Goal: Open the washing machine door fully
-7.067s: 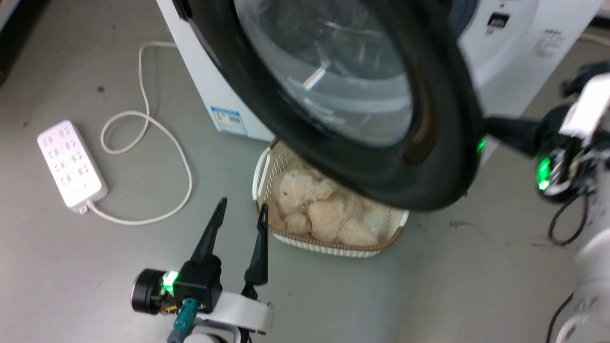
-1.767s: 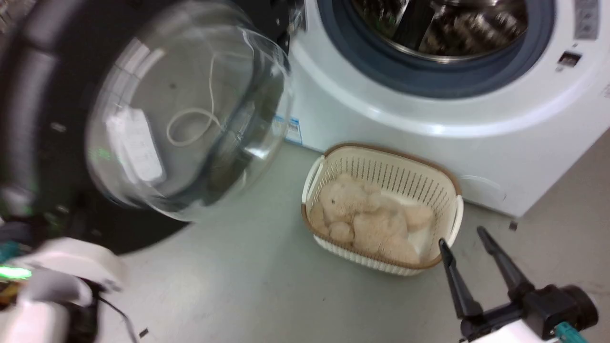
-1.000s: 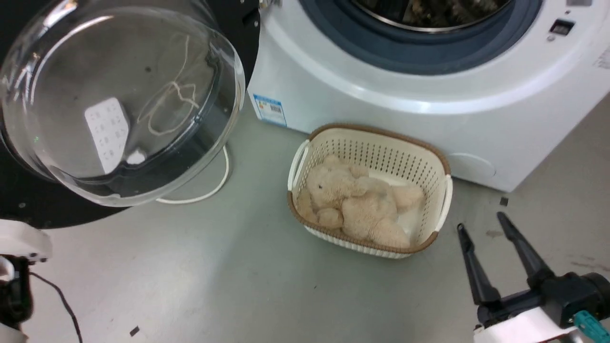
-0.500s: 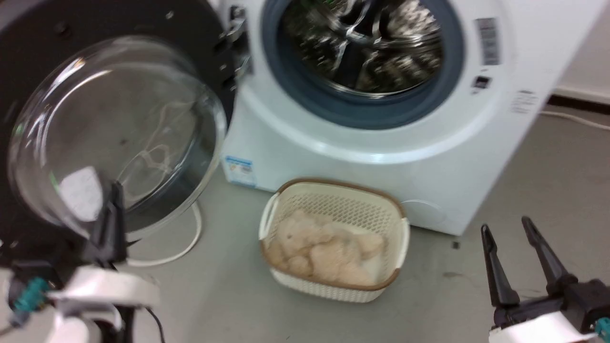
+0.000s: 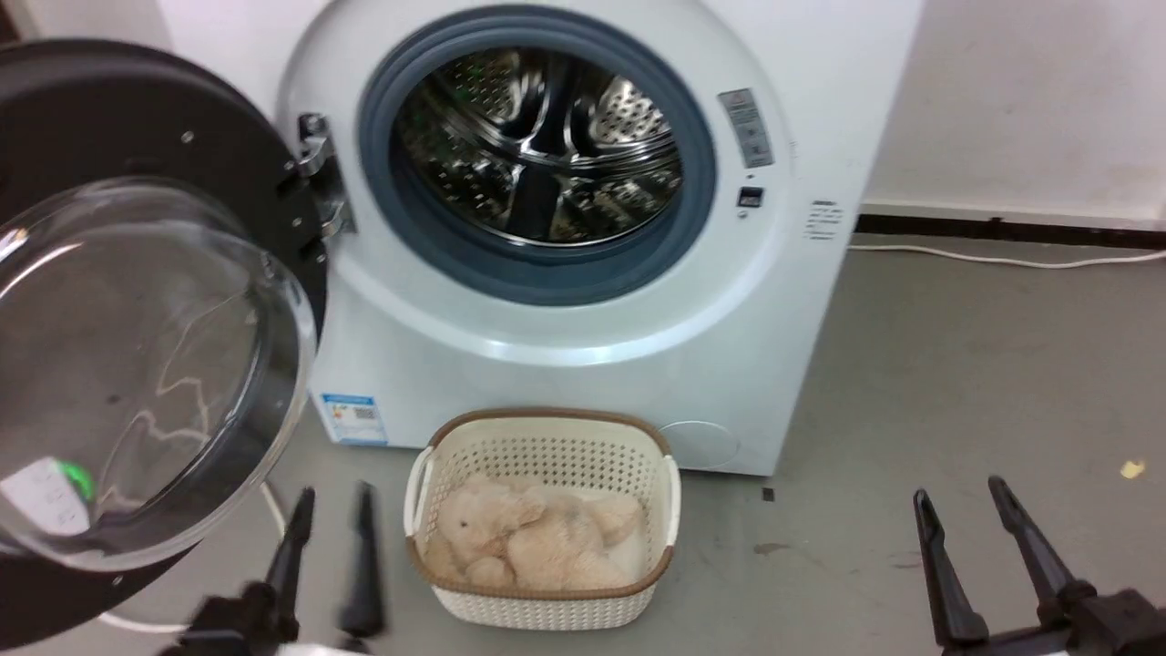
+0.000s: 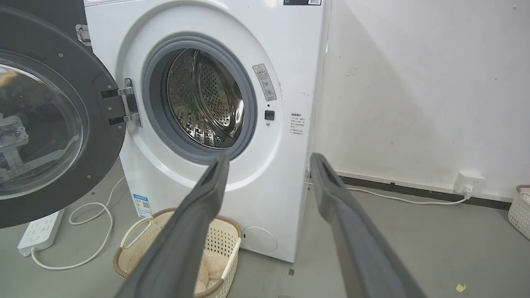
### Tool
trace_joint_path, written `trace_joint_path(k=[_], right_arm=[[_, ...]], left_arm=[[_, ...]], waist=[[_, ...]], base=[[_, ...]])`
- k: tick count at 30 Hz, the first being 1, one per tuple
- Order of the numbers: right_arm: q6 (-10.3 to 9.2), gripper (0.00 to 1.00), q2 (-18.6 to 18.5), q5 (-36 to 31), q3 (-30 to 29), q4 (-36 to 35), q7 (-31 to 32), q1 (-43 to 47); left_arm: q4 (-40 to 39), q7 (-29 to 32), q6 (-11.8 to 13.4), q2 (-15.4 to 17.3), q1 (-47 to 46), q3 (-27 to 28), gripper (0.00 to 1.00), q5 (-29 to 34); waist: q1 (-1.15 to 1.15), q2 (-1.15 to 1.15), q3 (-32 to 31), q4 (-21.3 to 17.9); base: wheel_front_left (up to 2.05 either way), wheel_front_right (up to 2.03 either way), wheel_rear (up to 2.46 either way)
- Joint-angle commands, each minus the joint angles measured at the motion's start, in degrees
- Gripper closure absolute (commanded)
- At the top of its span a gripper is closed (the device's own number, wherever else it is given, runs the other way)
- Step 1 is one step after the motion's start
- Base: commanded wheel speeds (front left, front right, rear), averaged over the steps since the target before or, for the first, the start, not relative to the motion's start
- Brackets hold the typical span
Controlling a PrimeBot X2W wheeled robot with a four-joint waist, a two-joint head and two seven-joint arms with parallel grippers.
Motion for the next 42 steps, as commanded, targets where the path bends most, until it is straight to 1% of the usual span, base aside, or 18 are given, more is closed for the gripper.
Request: trace_joint_path(k=[1, 4, 7, 13, 24, 29, 30, 42], right_arm=[[-0.05, 0.00, 0.3, 0.7, 0.0, 0.0, -0.3, 1.0], [-0.05, 0.00, 0.3, 0.7, -0.4, 0.6, -0.4, 1.7], [-0.05, 0.00, 0.3, 0.6, -0.4, 1.1, -0.4, 2.2], [-0.05, 0.00, 0.3, 0.7, -0.4, 1.6, -0.5, 2.6], [-0.05, 0.00, 0.3, 1.4, -0.1, 2.3, -0.5, 1.9], [-0.05, 0.00, 0.3, 1.7, 0.1, 2.4, -0.5, 1.7], [0.00, 1.00, 0.1, 1.5, 0.1, 2.3, -0.2, 1.6], [0.00, 1.00, 0.1, 1.2, 0.3, 2.4, 0.7, 1.0]], left_arm=[[0.5, -0.6, 0.1, -0.8, 1.6, -0.7, 0.00, 1.0], [1.7, -0.7, 0.6, -1.2, 2.8, -2.5, 0.00, 4.0], [3.0, -0.7, 0.9, -2.3, 3.9, -3.1, 0.00, 4.4], [4.9, -0.7, 1.6, -3.0, 4.3, -3.1, 0.00, 6.0], [5.2, -0.7, 0.7, -3.4, 4.0, -2.3, 0.00, 7.2], [5.6, -0.7, 0.4, -3.9, 4.1, -1.9, 0.00, 6.4], [5.6, -0.4, 0.5, -4.0, 3.8, -2.1, 1.00, 6.2], [5.4, 0.5, 0.0, -4.3, 3.2, -1.5, 1.00, 7.1]], waist=[[0.01, 0.00, -0.7, -1.2], [0.01, 0.00, -0.9, -1.9], [0.01, 0.00, -1.0, -2.3], [0.01, 0.00, -0.8, -2.3], [0.01, 0.00, -0.7, -1.7], [0.01, 0.00, -0.7, -1.5], [0.01, 0.00, -0.6, -1.5], [0.01, 0.00, -0.4, -1.5]], base=[[0.00, 0.00, 0.00], [0.00, 0.00, 0.00], [0.00, 0.00, 0.00], [0.00, 0.00, 0.00], [0.00, 0.00, 0.00], [0.00, 0.00, 0.00], [0.00, 0.00, 0.00], [0.00, 0.00, 0.00]])
